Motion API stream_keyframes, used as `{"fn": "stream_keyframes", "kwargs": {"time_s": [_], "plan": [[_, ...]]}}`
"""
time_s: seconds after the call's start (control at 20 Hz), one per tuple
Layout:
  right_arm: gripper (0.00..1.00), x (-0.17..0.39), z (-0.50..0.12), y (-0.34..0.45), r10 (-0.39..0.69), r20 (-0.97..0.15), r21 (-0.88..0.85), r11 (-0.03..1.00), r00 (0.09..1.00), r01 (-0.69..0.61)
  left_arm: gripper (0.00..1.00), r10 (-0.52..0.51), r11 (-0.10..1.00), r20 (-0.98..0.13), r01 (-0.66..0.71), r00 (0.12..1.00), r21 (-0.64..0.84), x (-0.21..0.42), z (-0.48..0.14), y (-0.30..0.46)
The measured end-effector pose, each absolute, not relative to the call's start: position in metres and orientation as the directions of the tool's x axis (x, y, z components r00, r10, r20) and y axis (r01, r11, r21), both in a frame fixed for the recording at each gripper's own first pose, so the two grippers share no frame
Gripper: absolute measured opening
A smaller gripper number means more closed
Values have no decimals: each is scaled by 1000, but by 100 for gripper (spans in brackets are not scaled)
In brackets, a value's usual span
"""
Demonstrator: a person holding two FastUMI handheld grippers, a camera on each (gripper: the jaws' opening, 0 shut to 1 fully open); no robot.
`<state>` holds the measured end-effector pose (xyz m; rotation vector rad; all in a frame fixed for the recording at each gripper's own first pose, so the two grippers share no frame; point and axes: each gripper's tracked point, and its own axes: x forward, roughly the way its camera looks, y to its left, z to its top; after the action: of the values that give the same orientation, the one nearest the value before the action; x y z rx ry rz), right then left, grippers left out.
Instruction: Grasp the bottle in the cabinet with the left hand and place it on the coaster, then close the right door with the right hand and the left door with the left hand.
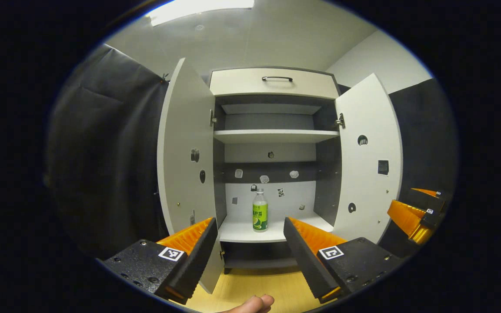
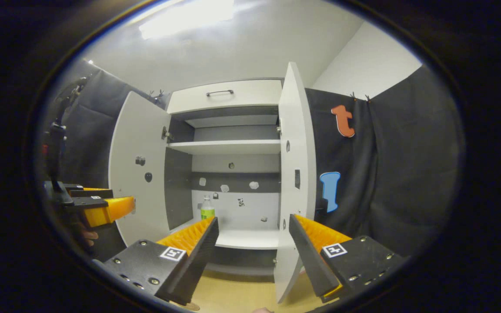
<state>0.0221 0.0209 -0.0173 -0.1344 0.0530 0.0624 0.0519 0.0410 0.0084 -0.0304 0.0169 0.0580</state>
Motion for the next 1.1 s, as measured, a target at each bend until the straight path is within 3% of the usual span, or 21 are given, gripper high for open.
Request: {"fn": "stream_keyframes", "kwargs": {"time_s": [0.55, 1.1], "plan": [[98, 85, -43, 35, -20, -64, -127, 992, 998, 11, 97, -47, 996, -74, 41, 996, -81, 186, -42, 51], [98, 111, -57, 33, -18, -57, -172, 985, 998, 8, 98, -104, 991, -38, 100, 994, -92, 347, -87, 29]]}}
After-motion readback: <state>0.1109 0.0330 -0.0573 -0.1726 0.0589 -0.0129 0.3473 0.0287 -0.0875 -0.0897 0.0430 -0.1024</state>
